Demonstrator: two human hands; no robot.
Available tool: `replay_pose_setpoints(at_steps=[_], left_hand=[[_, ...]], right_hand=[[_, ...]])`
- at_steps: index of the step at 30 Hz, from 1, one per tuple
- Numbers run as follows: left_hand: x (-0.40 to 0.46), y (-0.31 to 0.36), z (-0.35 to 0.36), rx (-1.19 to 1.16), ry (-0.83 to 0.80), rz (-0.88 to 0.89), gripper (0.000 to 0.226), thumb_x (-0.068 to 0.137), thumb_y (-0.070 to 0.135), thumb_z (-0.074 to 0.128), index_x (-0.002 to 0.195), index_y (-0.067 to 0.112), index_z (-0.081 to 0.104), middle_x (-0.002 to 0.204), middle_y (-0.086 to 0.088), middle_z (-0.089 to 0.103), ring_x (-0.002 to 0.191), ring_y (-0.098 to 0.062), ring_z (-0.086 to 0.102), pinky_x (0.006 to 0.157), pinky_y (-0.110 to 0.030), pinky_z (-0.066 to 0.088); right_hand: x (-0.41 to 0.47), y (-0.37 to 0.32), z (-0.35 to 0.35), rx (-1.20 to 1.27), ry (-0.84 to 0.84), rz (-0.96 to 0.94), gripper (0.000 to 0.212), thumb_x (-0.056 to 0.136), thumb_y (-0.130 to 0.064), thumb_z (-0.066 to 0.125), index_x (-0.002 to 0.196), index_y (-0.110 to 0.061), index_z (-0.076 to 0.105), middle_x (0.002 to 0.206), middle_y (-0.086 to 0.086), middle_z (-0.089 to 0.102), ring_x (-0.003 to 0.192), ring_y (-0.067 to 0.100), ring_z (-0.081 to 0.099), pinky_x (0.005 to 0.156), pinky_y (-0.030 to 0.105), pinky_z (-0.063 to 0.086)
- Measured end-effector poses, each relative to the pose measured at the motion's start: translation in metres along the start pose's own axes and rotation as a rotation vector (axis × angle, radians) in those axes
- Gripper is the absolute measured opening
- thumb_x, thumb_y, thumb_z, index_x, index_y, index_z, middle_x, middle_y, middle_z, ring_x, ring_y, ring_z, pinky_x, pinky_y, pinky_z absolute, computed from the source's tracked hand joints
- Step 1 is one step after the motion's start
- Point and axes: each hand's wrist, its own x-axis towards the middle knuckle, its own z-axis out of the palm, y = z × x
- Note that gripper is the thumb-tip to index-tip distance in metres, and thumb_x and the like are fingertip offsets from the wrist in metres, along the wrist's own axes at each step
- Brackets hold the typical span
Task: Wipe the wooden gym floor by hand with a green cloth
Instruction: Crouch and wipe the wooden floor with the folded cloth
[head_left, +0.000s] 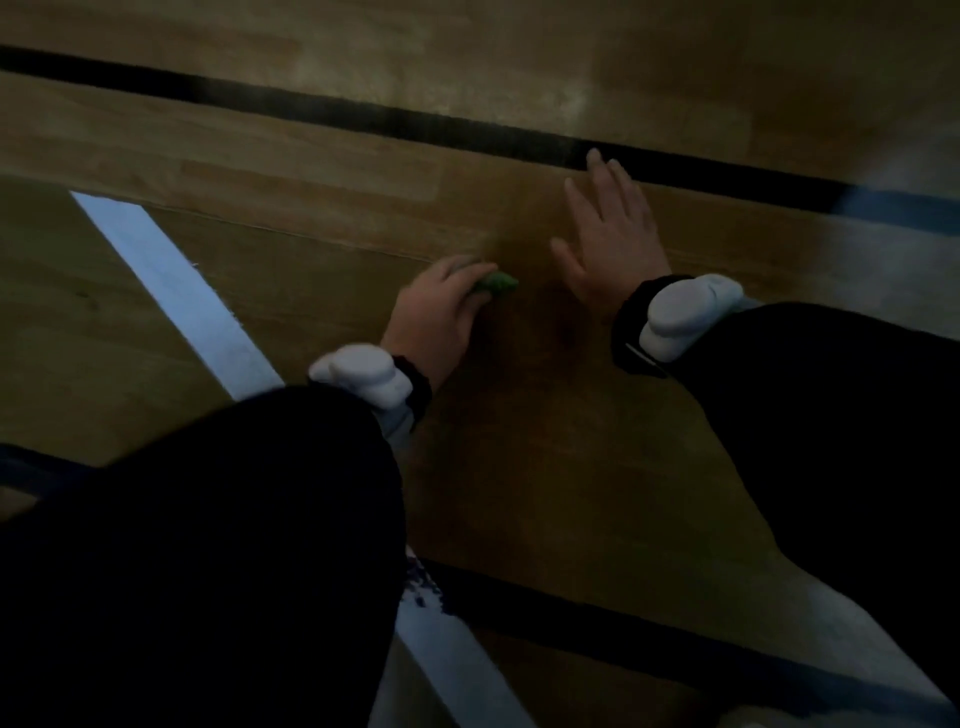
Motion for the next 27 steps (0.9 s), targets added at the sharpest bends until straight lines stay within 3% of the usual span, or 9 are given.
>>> replay_pose_setpoints(at_steps=[4, 7, 13, 15, 17, 19, 21, 24, 27], left_hand=[[0.047, -0.035, -0.080, 0.088, -0.044, 0.127, 0.036, 0.098, 0.013, 0.046, 0.132, 0.005, 0.052, 0.132, -0.019, 0.051, 0.118, -0.035, 0.050, 0.098, -0.039, 0.038], [0.088, -0.060, -0.155, 0.205, -0.054, 0.225, 0.036, 0.098, 0.014, 0.047, 0.132, 0.003, 0.052, 0.137, -0.018, 0.048, 0.123, -0.036, 0.047, 0.102, -0.039, 0.036], [0.162, -0.108, -0.303, 0.287, 0.066, 0.372, 0.039, 0.100, 0.018, 0.045, 0.135, 0.003, 0.049, 0.138, -0.020, 0.046, 0.125, -0.038, 0.045, 0.104, -0.039, 0.033], [0.173, -0.123, -0.325, 0.280, 0.079, 0.391, 0.040, 0.100, 0.020, 0.044, 0.137, 0.005, 0.048, 0.140, -0.018, 0.045, 0.127, -0.036, 0.044, 0.105, -0.039, 0.033], [0.179, -0.145, -0.338, 0.232, 0.056, 0.422, 0.040, 0.100, 0.020, 0.046, 0.137, 0.006, 0.048, 0.141, -0.017, 0.044, 0.128, -0.035, 0.043, 0.105, -0.038, 0.033], [0.175, -0.161, -0.333, 0.189, -0.005, 0.453, 0.040, 0.099, 0.019, 0.047, 0.137, 0.006, 0.048, 0.142, -0.016, 0.044, 0.128, -0.034, 0.044, 0.104, -0.035, 0.033], [0.171, -0.184, -0.328, 0.169, -0.028, 0.482, 0.041, 0.098, 0.017, 0.047, 0.138, 0.005, 0.047, 0.142, -0.016, 0.044, 0.127, -0.033, 0.045, 0.103, -0.034, 0.033], [0.157, -0.213, -0.313, 0.142, -0.058, 0.526, 0.044, 0.098, 0.016, 0.048, 0.140, 0.005, 0.043, 0.143, -0.015, 0.043, 0.127, -0.033, 0.045, 0.103, -0.033, 0.034], [0.142, -0.248, -0.303, 0.057, -0.143, 0.534, 0.047, 0.096, 0.009, 0.048, 0.142, 0.003, 0.040, 0.144, -0.016, 0.042, 0.124, -0.037, 0.047, 0.103, -0.041, 0.040]], right_hand=[[0.016, -0.017, -0.039, -0.076, 0.039, 0.042, 0.059, 0.101, -0.037, 0.033, 0.151, -0.012, 0.015, 0.160, 0.012, -0.005, 0.147, 0.028, -0.005, 0.118, 0.043, 0.002], [0.028, -0.046, -0.072, -0.142, 0.042, 0.041, 0.060, 0.101, -0.039, 0.033, 0.151, -0.012, 0.016, 0.160, 0.011, -0.006, 0.147, 0.027, -0.005, 0.118, 0.042, 0.002], [0.080, -0.157, -0.139, -0.147, 0.043, 0.047, 0.060, 0.101, -0.041, 0.033, 0.151, -0.014, 0.015, 0.160, 0.010, -0.008, 0.147, 0.025, -0.006, 0.118, 0.040, 0.002], [0.102, -0.194, -0.146, -0.115, 0.060, 0.062, 0.060, 0.101, -0.041, 0.032, 0.151, -0.013, 0.016, 0.160, 0.010, -0.004, 0.147, 0.026, -0.004, 0.118, 0.040, 0.004], [0.127, -0.234, -0.147, -0.049, 0.072, 0.067, 0.056, 0.102, -0.039, 0.032, 0.149, -0.010, 0.024, 0.158, 0.012, 0.013, 0.146, 0.027, 0.010, 0.116, 0.038, 0.012], [0.138, -0.266, -0.145, 0.151, 0.080, 0.080, 0.045, 0.103, -0.036, 0.031, 0.135, -0.007, 0.044, 0.140, 0.015, 0.044, 0.128, 0.028, 0.040, 0.103, 0.036, 0.031], [0.149, -0.304, -0.132, 0.566, 0.109, 0.182, 0.042, 0.104, -0.037, 0.028, 0.115, -0.005, 0.054, 0.110, 0.010, 0.055, 0.098, 0.024, 0.051, 0.081, 0.031, 0.037], [0.160, -0.344, -0.115, 1.243, 0.082, 0.451, 0.049, 0.101, -0.046, 0.031, 0.123, -0.009, 0.055, 0.108, 0.005, 0.061, 0.096, 0.022, 0.059, 0.080, 0.030, 0.045], [0.169, -0.370, -0.088, 1.453, 0.072, 0.577, 0.038, 0.097, -0.045, 0.045, 0.117, -0.014, 0.056, 0.114, 0.005, 0.062, 0.106, 0.024, 0.062, 0.090, 0.033, 0.047]])
